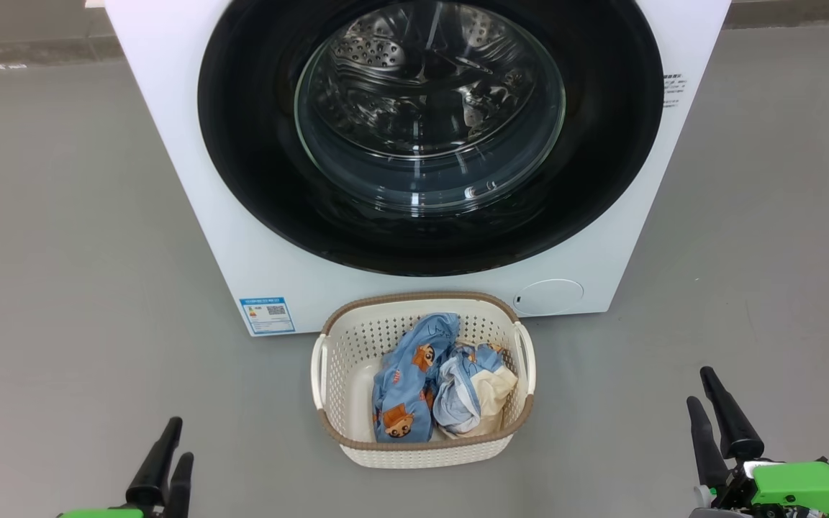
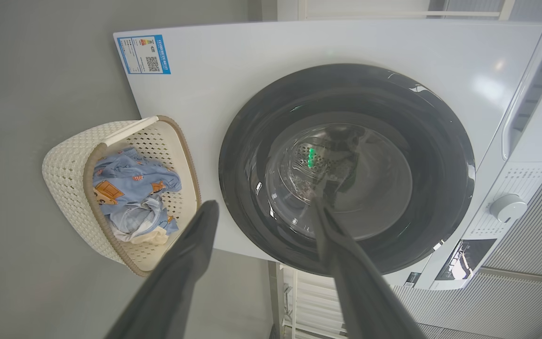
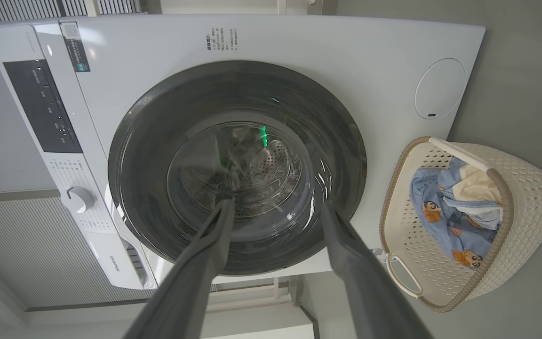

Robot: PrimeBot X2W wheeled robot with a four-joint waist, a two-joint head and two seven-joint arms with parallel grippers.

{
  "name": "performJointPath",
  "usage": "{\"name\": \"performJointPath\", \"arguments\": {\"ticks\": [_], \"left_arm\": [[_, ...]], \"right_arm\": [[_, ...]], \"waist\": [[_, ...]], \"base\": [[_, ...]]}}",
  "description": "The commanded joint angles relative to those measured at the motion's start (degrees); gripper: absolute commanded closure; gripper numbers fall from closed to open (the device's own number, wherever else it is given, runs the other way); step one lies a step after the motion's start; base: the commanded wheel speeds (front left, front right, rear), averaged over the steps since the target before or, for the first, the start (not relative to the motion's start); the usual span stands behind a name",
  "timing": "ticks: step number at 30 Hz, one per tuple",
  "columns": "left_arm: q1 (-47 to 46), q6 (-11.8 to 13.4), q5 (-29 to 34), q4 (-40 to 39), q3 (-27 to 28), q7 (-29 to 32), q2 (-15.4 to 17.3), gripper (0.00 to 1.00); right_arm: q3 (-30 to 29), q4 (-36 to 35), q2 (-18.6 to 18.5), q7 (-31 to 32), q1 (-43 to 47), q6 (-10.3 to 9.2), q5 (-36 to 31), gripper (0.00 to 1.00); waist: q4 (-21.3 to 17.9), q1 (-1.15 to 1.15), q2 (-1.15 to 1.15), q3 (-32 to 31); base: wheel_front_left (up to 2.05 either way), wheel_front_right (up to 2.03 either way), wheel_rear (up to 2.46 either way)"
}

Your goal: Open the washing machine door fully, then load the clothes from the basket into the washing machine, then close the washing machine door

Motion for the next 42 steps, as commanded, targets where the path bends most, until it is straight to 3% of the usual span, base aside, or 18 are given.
{"name": "performJointPath", "arguments": {"ticks": [1, 17, 42], "left_arm": [[-1.62, -0.17, 0.31, -1.43, 0.39, -0.36, 0.86, 0.00], [-1.55, -1.00, 7.55, -2.26, 0.67, -2.62, 1.14, 0.00], [-0.91, -2.29, 31.20, -3.97, 0.79, -6.12, 0.87, 0.00]], "right_arm": [[-0.58, -1.32, -0.97, -0.01, -1.65, 0.00, -0.59, 0.00], [-1.91, -0.53, 0.44, -0.04, -2.07, 0.01, -9.69, 0.00], [-3.77, 2.27, 2.12, -0.09, -3.15, 0.03, -35.33, 0.00]], "waist": [[0.01, 0.00, 0.01, 0.01], [0.29, 0.00, 0.07, 0.00], [0.62, 0.00, 0.00, 0.26]], "base": [[0.00, 0.00, 0.00], [0.00, 0.00, 0.00], [0.00, 0.00, 0.00]]}}
